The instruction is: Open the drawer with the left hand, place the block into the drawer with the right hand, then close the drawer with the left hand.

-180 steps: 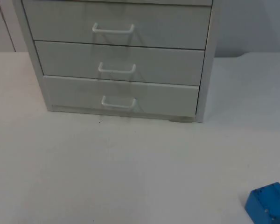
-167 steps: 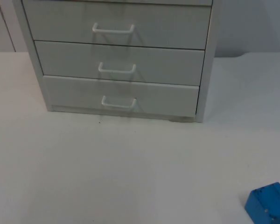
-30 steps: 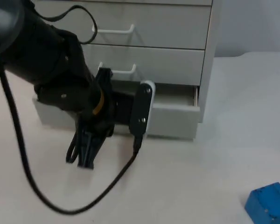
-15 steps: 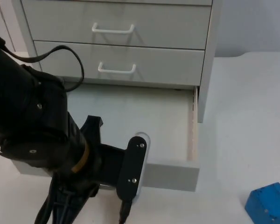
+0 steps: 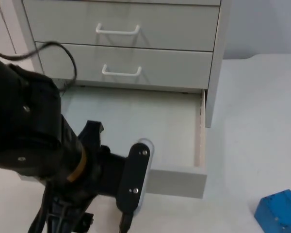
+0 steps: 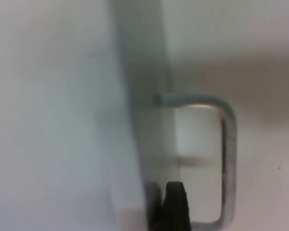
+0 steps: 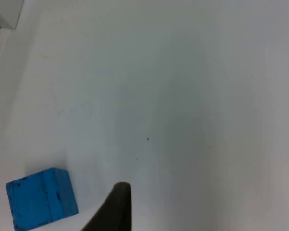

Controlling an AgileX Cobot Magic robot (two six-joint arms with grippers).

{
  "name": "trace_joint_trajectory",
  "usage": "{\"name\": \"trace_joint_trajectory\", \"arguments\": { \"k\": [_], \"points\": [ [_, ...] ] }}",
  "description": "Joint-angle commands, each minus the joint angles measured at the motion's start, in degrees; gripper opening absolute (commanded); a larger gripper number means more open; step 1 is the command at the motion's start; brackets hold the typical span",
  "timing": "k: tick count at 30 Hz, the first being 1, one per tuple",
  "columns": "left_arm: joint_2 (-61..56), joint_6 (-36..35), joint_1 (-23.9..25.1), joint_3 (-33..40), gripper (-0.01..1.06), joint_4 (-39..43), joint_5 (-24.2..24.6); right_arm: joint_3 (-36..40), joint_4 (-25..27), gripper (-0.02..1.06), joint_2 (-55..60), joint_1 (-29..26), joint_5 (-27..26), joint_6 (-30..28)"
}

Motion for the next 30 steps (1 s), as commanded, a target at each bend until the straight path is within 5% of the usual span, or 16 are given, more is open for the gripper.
{"name": "trace_joint_trajectory", "arguments": {
  "k": [1, 5, 12, 20, 25, 29, 30],
  "points": [
    [-1.75, -0.30, -0.32, 0.11, 0.68, -0.80, 0.29, -0.31, 0.16, 1.04, -0.20, -0.34, -0.54, -0.47],
    [-3.66, -0.30, -0.32, 0.11, 0.68, -2.30, 1.12, -0.31, 0.31, 1.04, -0.20, -0.34, -0.44, -0.47],
    [-11.63, -0.30, -0.62, -0.38, 0.68, -21.00, 10.30, -0.31, 0.31, 1.04, -0.20, -0.34, -0.33, -0.47],
    [-25.01, 0.82, 0.10, -0.41, 0.68, -40.29, 10.60, -0.31, 0.31, 1.04, -0.20, -0.34, -0.09, -0.47],
    [-32.87, 0.57, 4.19, -0.41, 0.68, -49.76, 10.94, -0.31, 0.31, 1.04, -0.20, -0.34, -0.09, -0.47],
    [-38.02, -1.35, 10.69, -0.41, 0.68, -54.42, 12.68, -0.31, 0.31, 1.04, -0.20, -0.34, 0.03, -0.47],
    [-40.77, -2.02, 15.41, -0.30, 0.68, -55.87, 13.64, -0.31, 0.31, 1.04, -0.20, -0.34, 0.15, -0.47]
  ]
}}
